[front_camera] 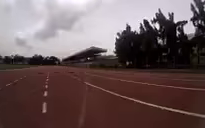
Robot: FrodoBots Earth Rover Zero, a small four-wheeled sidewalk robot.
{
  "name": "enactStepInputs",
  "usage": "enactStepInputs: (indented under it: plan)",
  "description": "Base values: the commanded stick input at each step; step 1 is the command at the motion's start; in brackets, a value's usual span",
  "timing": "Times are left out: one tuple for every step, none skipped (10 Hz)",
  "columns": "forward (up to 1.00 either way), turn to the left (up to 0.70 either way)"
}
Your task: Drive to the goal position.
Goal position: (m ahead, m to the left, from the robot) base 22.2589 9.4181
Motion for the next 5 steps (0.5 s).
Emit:
enactStepInputs:
  plan:
    - [0.7, -0.06]
    - [0.7, -0.01]
    - [0.7, 0.0]
    - [0.7, 0.0]
    - [0.7, 0.0]
